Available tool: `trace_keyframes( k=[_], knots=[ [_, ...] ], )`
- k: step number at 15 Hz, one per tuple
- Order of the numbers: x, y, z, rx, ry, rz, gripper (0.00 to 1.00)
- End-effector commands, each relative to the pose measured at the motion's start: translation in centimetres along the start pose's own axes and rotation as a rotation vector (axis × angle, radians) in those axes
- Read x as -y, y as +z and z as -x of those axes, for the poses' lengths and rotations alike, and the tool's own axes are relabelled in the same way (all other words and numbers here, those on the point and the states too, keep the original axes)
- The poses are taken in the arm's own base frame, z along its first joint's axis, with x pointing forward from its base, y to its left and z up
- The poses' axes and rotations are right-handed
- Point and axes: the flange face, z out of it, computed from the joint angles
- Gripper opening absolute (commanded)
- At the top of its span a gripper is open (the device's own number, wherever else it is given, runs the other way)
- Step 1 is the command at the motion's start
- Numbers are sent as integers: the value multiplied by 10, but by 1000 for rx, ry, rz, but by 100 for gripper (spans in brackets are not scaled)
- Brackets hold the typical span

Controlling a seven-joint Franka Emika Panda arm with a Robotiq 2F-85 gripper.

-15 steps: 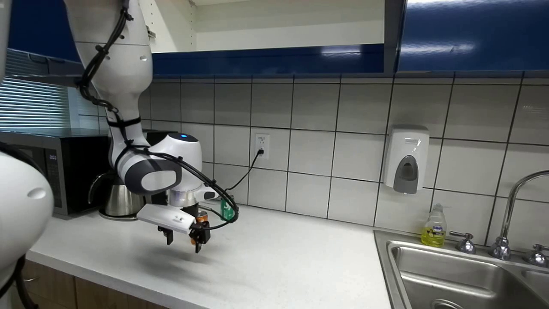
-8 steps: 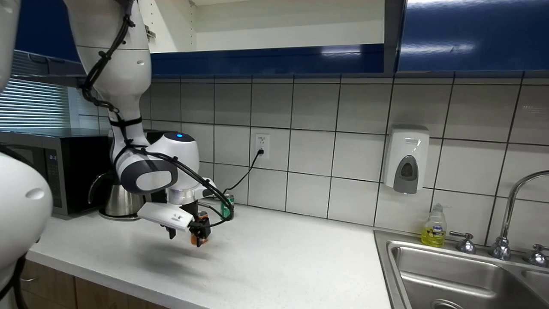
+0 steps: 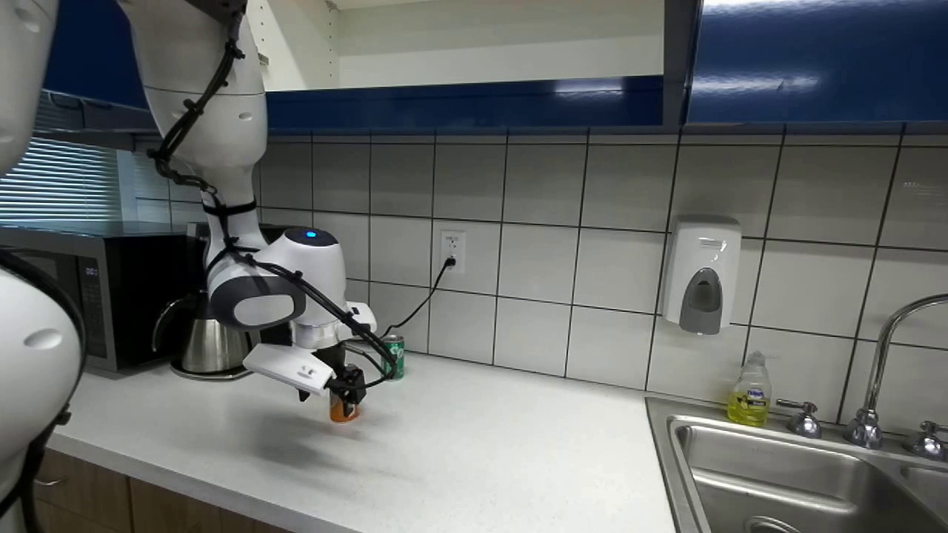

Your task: Put the orange can in the open upper cabinet.

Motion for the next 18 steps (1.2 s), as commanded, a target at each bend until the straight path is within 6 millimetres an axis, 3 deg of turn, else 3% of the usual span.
trace_keyframes(
  k=[1, 18],
  knots=[
    [-4, 3, -11, -43, 6, 11, 100],
    [-2, 25, -30, -124, 10, 16, 100]
  ],
)
